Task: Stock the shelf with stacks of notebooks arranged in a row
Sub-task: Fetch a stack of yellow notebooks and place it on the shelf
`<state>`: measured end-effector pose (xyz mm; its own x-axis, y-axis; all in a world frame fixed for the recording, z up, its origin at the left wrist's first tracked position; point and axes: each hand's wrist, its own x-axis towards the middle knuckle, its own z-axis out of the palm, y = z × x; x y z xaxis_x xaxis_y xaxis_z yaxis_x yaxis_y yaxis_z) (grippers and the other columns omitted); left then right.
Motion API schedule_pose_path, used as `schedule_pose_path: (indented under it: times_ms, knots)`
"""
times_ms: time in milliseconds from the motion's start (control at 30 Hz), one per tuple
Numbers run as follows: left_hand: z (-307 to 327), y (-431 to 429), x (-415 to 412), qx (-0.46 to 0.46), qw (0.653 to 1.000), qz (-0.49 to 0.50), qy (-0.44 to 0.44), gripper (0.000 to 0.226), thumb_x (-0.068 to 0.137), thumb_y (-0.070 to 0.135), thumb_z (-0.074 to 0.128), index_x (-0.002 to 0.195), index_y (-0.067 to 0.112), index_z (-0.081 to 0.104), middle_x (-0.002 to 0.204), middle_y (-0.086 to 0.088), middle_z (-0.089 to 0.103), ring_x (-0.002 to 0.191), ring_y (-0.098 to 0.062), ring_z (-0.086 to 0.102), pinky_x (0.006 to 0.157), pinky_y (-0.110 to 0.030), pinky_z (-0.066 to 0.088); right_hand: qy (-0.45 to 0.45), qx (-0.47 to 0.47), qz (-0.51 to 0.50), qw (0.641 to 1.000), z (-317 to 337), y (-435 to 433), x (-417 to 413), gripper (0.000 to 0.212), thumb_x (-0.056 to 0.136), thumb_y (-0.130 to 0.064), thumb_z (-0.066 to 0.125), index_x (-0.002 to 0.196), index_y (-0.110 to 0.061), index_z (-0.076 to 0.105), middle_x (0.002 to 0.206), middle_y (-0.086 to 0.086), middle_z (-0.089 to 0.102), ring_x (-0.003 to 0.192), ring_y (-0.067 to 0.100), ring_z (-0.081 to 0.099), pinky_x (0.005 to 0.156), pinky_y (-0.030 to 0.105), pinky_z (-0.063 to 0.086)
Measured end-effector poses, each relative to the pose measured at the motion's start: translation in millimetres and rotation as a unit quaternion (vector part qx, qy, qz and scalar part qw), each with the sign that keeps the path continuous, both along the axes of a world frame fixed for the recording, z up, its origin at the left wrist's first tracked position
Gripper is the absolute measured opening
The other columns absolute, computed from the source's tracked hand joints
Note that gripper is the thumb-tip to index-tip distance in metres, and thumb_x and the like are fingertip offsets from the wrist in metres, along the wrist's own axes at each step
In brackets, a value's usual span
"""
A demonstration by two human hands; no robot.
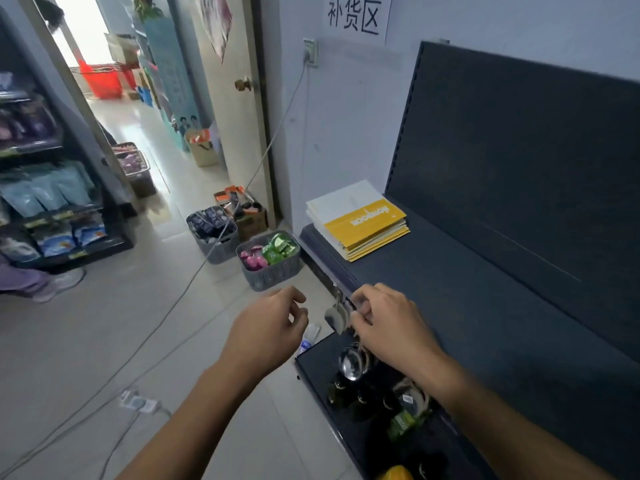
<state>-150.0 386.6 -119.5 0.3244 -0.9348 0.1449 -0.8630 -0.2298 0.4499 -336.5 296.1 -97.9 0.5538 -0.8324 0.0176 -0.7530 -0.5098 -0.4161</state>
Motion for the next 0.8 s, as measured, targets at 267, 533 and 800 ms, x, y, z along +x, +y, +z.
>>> schedule_pose_path:
  times_ms: [267,533,800]
  knots:
    - [4.7,-77.0,75.9,0.003,0.993,-0.121,-0.013,0.021,0.095,0.036,0.049,0.112,0.032,0.062,0.094,0.018,0.062,0.081,-0.005,0.060,0.072,-0.031,0.055,-0.006,0.020,-0.109,0.994,-2.2,-39.6,56.9,0.021,0.099,-0.033,0.055,0.119,-0.029,0.060,0.103,-0.013,0.057,0.088,0.011,0.061,0.081,0.036,0.055]
    - [18.1,-177.7,110.3,-0.026,0.982,-0.185,-0.026,0.015,0.094,0.033,0.054,0.105,0.030,0.064,0.093,0.013,0.064,0.084,-0.010,0.062,0.073,-0.031,0.052,-0.062,-0.013,-0.170,0.983,-6.3,-104.4,91.3,0.019,0.095,-0.028,0.057,0.114,-0.025,0.062,0.093,-0.012,0.057,0.081,0.015,0.061,0.070,0.035,0.053]
    - [27.3,-279.9,127.1,-0.037,0.971,-0.235,-0.027,0.019,0.097,0.034,0.052,0.108,0.026,0.066,0.095,0.013,0.063,0.081,-0.006,0.059,0.074,-0.029,0.051,-0.060,-0.002,-0.221,0.973,-9.7,-179.4,108.6,0.024,0.098,-0.033,0.052,0.121,-0.029,0.059,0.107,-0.015,0.054,0.092,0.014,0.060,0.078,0.034,0.050]
